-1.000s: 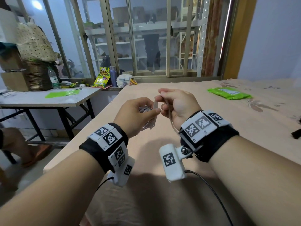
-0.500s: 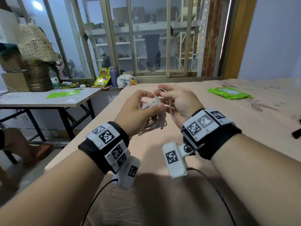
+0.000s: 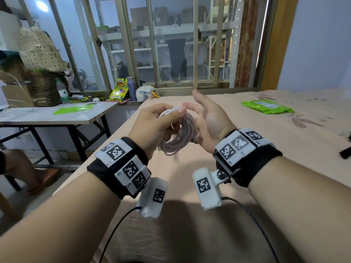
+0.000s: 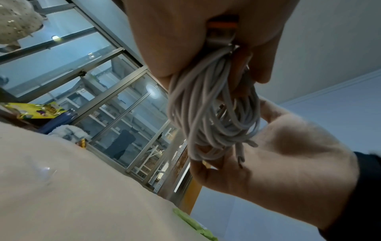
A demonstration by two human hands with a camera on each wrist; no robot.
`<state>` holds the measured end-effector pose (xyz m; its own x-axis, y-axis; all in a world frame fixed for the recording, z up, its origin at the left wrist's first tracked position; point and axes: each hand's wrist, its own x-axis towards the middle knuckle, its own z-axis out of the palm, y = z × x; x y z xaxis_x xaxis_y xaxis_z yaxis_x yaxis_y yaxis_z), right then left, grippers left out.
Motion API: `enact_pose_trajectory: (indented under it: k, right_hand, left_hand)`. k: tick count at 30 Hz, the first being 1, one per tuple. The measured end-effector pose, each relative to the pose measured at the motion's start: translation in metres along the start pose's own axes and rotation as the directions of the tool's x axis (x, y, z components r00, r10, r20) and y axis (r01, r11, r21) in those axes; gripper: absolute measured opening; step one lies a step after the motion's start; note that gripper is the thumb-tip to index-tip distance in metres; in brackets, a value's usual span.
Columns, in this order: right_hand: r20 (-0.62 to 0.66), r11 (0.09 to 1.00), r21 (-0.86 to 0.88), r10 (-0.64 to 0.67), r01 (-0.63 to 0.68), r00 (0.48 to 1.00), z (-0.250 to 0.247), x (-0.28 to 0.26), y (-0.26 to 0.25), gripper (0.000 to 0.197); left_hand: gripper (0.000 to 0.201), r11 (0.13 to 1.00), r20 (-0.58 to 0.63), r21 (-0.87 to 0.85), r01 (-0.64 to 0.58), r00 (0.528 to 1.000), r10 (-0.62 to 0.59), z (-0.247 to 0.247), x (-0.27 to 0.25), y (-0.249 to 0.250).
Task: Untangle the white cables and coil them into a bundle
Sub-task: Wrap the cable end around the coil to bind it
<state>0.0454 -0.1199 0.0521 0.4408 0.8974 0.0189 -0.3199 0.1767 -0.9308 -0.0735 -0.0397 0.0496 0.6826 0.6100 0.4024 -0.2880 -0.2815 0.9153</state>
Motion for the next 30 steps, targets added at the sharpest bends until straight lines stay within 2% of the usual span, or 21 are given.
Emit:
enact_pose_trajectory:
  k: [2, 4, 6, 8, 11, 12, 16, 20, 25, 27, 30]
  right_hand:
    - [-0.069, 0.988, -0.155, -0.023, 0.012, 0.997, 0.002, -0.002, 0.001, 0.05]
    - [-0.135, 0.953, -0.298, -0.101, 0.057, 0.986, 0.006, -0.006, 0.002, 0.038]
    - [-0.153, 0.9, -0.419, -0.205, 0.124, 0.967, 0.007, -0.005, 0.004, 0.038]
    - [-0.127, 0.883, -0.439, -0.245, 0.167, 0.961, 0.007, -0.004, 0.008, 0.035]
    - [-0.101, 0.9, -0.396, -0.237, 0.18, 0.966, 0.005, -0.002, 0.012, 0.014]
    - [-0.093, 0.899, -0.399, -0.237, 0.182, 0.967, 0.004, -0.001, 0.013, 0.016]
    - [-0.075, 0.858, -0.477, -0.257, 0.192, 0.963, 0.004, 0.002, 0.02, 0.049]
    - [-0.081, 0.833, -0.499, -0.321, 0.24, 0.944, 0.002, 0.003, 0.025, 0.042]
    - [-0.059, 0.772, -0.553, -0.41, 0.312, 0.91, -0.001, 0.004, 0.031, 0.041]
    - [-0.001, 0.704, -0.61, -0.46, 0.364, 0.888, -0.002, 0.004, 0.035, 0.05]
    - [0.108, 0.524, -0.727, -0.549, 0.443, 0.829, -0.004, 0.003, 0.04, 0.068]
  left_hand:
    - [0.021, 0.999, -0.039, -0.02, 0.031, 0.999, -0.032, 0.0, 0.001, -0.001]
    - [0.02, 0.998, -0.084, -0.027, 0.062, 0.994, -0.064, -0.001, 0.002, -0.004]
    - [0.018, 0.997, -0.13, -0.007, 0.075, 0.989, -0.075, -0.002, 0.004, -0.006]
    - [0.018, 0.997, -0.159, 0.031, 0.075, 0.985, -0.07, -0.003, 0.005, -0.009]
    - [0.02, 0.992, -0.174, 0.101, 0.074, 0.983, -0.056, -0.003, 0.006, -0.012]
    - [0.02, 0.991, -0.173, 0.118, 0.07, 0.984, -0.049, -0.003, 0.006, -0.012]
    - [0.033, 0.975, -0.177, 0.218, 0.046, 0.984, -0.007, 0.0, 0.008, -0.014]
    - [0.036, 0.951, -0.198, 0.303, 0.069, 0.98, -0.008, 0.002, 0.01, -0.016]
    - [0.034, 0.972, -0.207, 0.176, 0.154, 0.971, -0.117, 0.005, 0.012, -0.015]
    - [0.034, 0.97, -0.201, 0.148, 0.193, 0.966, -0.162, 0.002, 0.013, -0.016]
    - [0.041, 0.96, -0.201, 0.086, 0.265, 0.949, -0.244, -0.004, 0.012, -0.017]
